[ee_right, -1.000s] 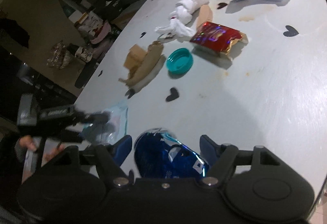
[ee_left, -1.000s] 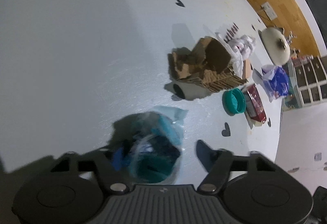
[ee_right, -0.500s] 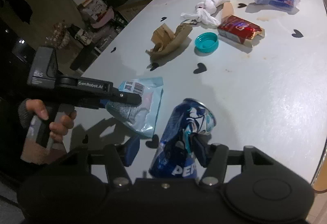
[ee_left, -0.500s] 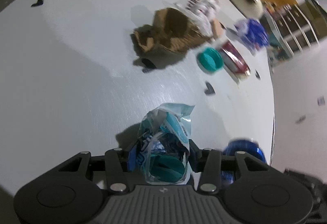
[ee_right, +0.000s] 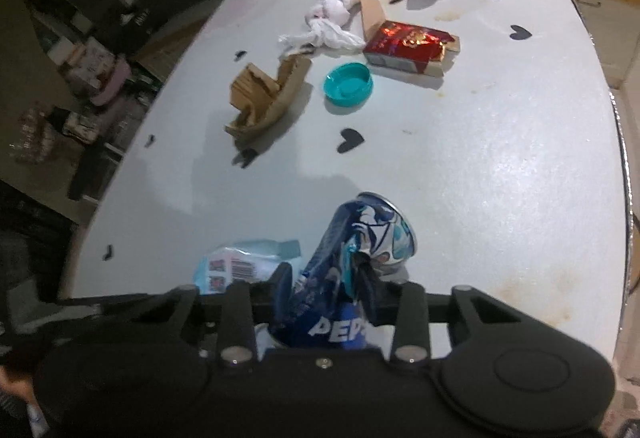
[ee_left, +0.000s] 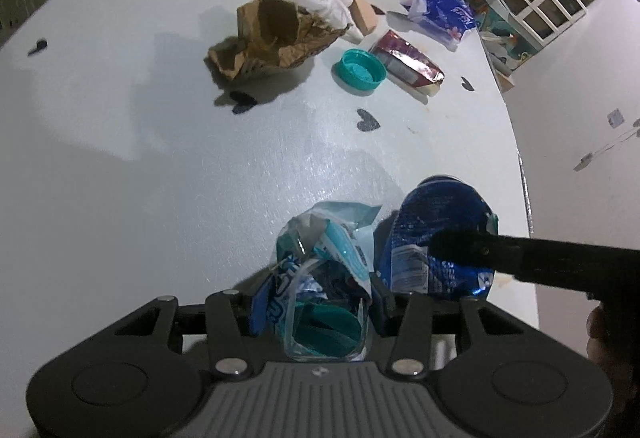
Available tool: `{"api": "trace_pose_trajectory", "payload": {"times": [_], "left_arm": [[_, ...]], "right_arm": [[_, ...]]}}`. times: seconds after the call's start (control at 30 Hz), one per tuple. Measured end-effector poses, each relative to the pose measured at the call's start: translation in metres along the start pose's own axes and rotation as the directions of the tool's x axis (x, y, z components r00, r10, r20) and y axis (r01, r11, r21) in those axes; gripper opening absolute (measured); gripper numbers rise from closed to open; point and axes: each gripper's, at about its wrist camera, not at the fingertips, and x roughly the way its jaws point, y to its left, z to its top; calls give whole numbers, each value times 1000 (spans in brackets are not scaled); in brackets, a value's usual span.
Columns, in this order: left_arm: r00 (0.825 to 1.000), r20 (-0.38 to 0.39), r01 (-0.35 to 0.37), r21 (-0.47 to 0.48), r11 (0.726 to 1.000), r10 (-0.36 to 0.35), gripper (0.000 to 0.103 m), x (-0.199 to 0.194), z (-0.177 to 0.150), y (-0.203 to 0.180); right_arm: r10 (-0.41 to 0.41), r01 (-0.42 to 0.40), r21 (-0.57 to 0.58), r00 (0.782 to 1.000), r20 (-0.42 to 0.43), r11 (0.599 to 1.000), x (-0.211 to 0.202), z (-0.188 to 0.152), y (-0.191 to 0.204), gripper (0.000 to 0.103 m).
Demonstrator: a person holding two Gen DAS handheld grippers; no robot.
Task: Collect trash
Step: 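Carry the bag and can with both tools over the floor trash bin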
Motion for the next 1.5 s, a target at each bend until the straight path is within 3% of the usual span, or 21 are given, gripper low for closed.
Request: {"api": "trace_pose_trajectory", "payload": {"times": [0.23,0.33,0.4,0.67,1.07,1.5], "left_arm": [[998,44,-38,21,999,37,48,-8,0,0],[996,76,-56,25,998,54,48,-14,3,1],[992,103,-73,31,997,70,47,-21,6,1],[975,214,-77,65,995,62,47,-51,21,-9],[949,309,-105,137,985,58,47,-77,40,-44],[930,363,-130,173,976,60,47,-67,48,-136]], "right_arm": [[-15,16,80,1000,-7,997,12,-6,-2,29],[-23,23,59,1000,5,998,9,-8,2,27],[-36,35,24,999,28,999,3,-8,8,18],[-58,63,-31,988,144,998,-37,-5,19,19],[-123,139,-32,944,307,990,-92,-8,19,19],[-162,173,11,895,416,985,-147,-4,-46,19]]}}
